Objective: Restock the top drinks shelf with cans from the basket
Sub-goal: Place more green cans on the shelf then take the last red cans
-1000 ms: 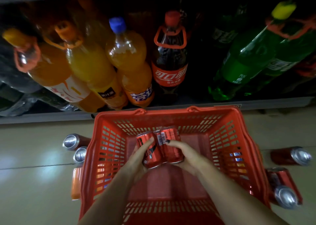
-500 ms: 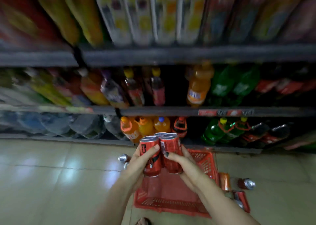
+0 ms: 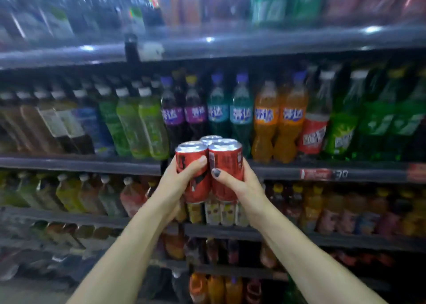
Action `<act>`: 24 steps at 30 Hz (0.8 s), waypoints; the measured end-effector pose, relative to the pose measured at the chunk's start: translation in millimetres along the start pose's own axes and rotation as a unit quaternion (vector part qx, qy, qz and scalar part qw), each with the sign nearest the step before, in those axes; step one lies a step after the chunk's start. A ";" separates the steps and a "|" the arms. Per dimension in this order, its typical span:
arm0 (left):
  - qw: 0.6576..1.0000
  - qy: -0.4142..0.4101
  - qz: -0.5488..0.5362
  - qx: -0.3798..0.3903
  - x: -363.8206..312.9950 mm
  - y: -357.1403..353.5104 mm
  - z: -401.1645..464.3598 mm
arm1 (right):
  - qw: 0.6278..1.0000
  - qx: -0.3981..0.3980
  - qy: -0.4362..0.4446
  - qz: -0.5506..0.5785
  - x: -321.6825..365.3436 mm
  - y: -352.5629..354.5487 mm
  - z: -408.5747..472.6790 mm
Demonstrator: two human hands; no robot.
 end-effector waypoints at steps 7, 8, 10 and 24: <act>0.990 -0.130 0.031 0.043 -153.1 4.9 20.2 | 0.990 -0.008 0.131 -0.047 130.6 -51.9 43.5; 0.989 -0.139 0.033 0.049 -167.9 5.1 23.9 | 0.988 -0.010 0.141 -0.056 144.2 -56.9 48.7; 0.986 -0.156 0.029 0.059 -194.1 5.8 34.0 | 0.984 -0.016 0.163 -0.065 169.7 -62.8 59.1; 0.971 -0.206 0.024 0.121 -297.1 -32.4 110.9 | 0.963 -0.011 0.255 -0.087 285.4 -52.0 140.8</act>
Point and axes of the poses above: each hand's wrist, its own z-axis towards the middle knuckle, its own y-axis out of the back of the hand, x = y × z, the point moved 4 cm from there along z, towards the middle knuckle, and after that the axes turned 2 degrees about x, right-handed, at the moved point
